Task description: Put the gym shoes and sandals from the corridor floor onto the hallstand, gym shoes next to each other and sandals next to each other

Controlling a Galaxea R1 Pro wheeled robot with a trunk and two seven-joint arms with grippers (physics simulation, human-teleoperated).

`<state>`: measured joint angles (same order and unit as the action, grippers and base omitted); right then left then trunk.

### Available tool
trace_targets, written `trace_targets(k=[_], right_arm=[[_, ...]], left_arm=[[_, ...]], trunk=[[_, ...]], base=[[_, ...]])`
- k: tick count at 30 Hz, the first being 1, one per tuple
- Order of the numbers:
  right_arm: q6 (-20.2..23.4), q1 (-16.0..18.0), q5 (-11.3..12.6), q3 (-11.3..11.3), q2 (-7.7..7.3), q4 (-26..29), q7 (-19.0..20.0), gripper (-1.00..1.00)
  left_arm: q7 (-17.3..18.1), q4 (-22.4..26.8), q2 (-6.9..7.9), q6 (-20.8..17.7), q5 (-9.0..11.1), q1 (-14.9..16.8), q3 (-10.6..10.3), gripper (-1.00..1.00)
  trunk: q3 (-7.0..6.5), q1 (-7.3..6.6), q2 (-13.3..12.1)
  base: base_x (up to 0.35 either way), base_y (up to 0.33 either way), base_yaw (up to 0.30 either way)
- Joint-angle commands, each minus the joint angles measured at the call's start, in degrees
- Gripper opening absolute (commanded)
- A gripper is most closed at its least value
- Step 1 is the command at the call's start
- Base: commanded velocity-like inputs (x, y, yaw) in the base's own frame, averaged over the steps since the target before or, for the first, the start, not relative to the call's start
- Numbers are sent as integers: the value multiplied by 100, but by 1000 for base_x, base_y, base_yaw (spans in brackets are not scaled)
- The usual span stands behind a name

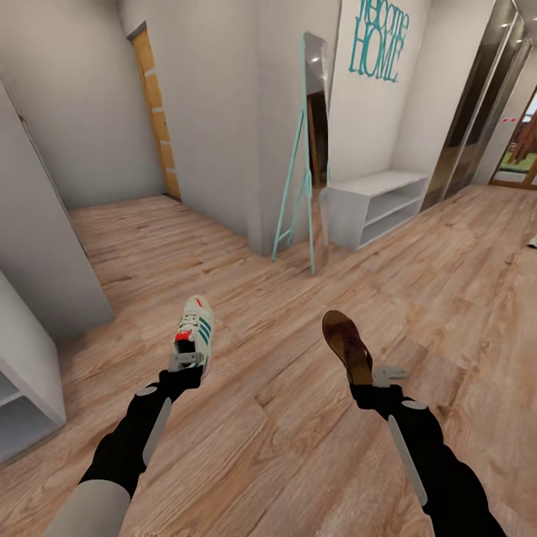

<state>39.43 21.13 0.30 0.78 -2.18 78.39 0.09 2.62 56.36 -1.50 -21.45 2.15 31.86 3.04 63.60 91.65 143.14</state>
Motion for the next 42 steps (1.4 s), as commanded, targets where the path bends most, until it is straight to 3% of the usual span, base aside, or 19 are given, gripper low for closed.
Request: trace_targets(k=[1,6,13,33,42], right_arm=[[29,3,5,1,-2,10,0,-100],[28,2,5,-5,-2,4,0,-100],[21,0,5,-8,-2,1,0,-100],[20,1,4,-8,-2,0,0,-100],[20,4,5,-8,-2,1,0,-100]], left_arm=[[28,6,-8,-35,22,4,21,-100],[28,6,-8,-35,22,4,23,-100],[28,6,-8,-35,22,4,28,-100],[28,6,-8,-35,22,4,40,-100],[28,6,-8,-32,24,4,43,-100]], trunk=[[27,5,11],[138,18,18],[136,18,18],[26,18,18],[-40,18,18]], base=[[0,0,297],[0,0,297],[0,0,297],[0,0,247],[-162,0,211]])
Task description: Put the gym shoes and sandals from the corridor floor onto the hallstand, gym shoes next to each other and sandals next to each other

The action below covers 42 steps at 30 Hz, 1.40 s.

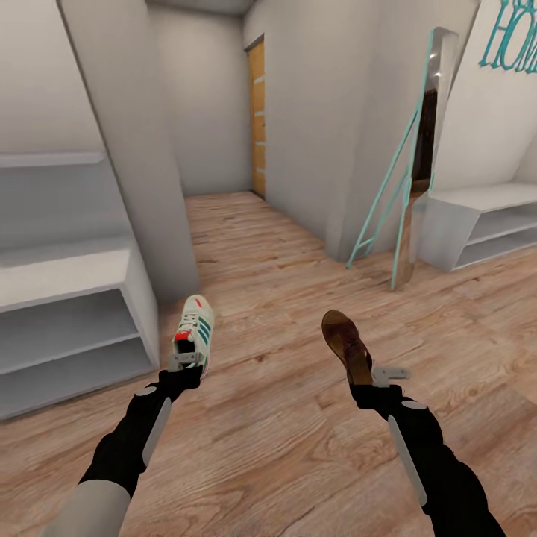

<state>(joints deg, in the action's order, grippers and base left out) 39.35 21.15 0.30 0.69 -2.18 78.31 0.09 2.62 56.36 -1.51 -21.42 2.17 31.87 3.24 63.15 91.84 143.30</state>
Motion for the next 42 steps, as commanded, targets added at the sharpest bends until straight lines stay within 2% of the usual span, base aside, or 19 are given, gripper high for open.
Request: trace_targets(k=[1,29,30,31,34,35,37,42], right_arm=[[29,-1,5,1,-2,8,0,-100],[29,0,2,1,-2,8,0,-100],[29,-2,3,1,-2,8,0,-100],[29,1,3,1,-2,8,0,-100],[29,1,5,1,-2,8,0,-100],[29,2,5,1,-2,8,0,-100],[29,1,3,1,-2,8,0,-100],[29,1,3,1,-2,8,0,-100]], left_arm=[[28,7,-7,-33,21,3,21,-100],[38,7,-3,24,29,-12,40,-100],[41,7,-1,92,29,-24,42,-100],[42,4,3,362,29,-36,45,-100],[32,-16,8,1506,37,-66,51,-100],[31,-22,9,1681,41,-77,52,-100],[29,-40,10,2278,52,-209,114,-100],[32,-45,10,2468,55,-284,494,-100]], trunk=[[-2,-2,2],[-205,-2,2],[-212,-2,2],[-220,-2,2],[-241,-2,2],[-249,-2,2],[-263,-2,2],[-299,-2,2]], base=[[-33,0,210],[-2,0,210],[0,0,210],[0,0,211],[0,0,210],[0,0,210],[0,0,210],[0,0,210]])
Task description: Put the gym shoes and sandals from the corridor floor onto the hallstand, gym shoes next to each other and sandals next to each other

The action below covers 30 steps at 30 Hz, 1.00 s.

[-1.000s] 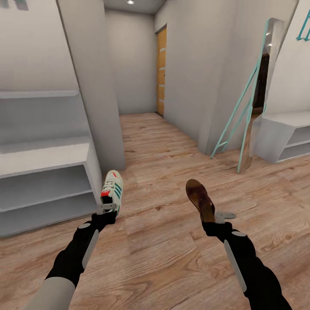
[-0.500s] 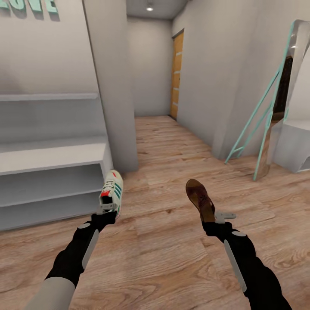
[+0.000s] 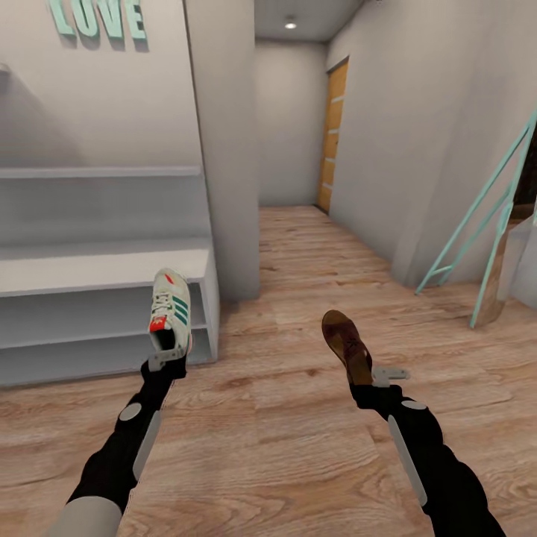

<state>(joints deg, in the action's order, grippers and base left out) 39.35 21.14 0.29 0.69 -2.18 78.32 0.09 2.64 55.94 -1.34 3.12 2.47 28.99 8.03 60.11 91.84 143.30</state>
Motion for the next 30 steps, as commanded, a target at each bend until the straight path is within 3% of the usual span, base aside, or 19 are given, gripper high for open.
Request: trace_targets(k=[1,12,18,30], right_arm=[[29,1,3,1,-2,6,0,-100],[29,0,4,-6,-2,5,0,-100],[29,-1,4,-1,-2,7,0,-100],[31,2,10,10,-4,6,0,-100]], left_arm=[[31,-4,-7,24,25,0,69,-100],[35,-4,-7,42,25,-8,163,-100],[35,-4,-7,40,25,-8,164,-100],[26,3,-7,32,17,-8,164,-100]], trunk=[[-2,-1,2],[-82,-1,2],[-122,-1,2],[-129,-1,2]], base=[[0,0,210],[0,7,210],[-55,216,196],[28,50,17]])
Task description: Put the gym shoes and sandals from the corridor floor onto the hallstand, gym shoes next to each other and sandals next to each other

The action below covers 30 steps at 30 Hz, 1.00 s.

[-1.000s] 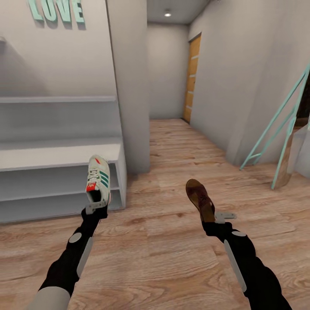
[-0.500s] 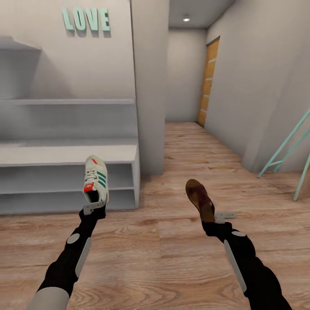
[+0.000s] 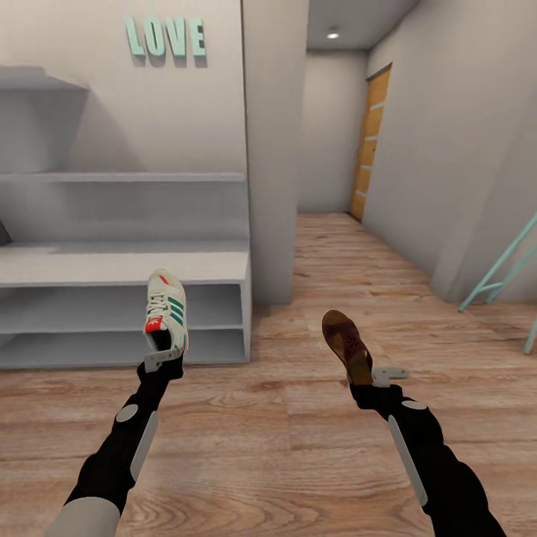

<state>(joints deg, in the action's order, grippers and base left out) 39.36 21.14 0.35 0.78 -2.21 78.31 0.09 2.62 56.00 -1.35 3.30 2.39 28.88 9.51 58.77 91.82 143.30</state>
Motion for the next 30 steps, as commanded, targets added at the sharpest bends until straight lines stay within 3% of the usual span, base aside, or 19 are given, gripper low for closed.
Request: trace_targets(k=[1,7,21,23,24,25,30], right_arm=[[31,4,5,1,-1,7,0,-100],[30,3,7,2,-7,8,0,-100],[28,4,17,-4,-1,-2,2,-100],[28,3,48,21,-7,-9,0,-100],[28,4,49,22,-7,-5,0,-100],[28,3,52,25,-7,7,0,-100],[33,3,51,22,-8,17,0,-100]], left_arm=[[28,-2,-5,13,25,3,16,-100],[28,-2,-5,12,25,3,16,-100],[28,-6,-5,-17,22,3,7,-100],[28,15,-9,-591,9,6,-1,-100],[28,17,-8,-690,7,7,-1,-100],[28,27,-6,-1077,0,6,-1,-100],[28,33,13,-1488,-29,10,-2,-100]], trunk=[[5,0,2],[5,0,2],[5,0,2],[5,0,2],[5,0,2],[5,0,2],[5,0,2]], base=[[163,220,0],[98,178,0],[3,6,0],[0,0,0],[0,0,0],[0,0,0],[0,0,0]])
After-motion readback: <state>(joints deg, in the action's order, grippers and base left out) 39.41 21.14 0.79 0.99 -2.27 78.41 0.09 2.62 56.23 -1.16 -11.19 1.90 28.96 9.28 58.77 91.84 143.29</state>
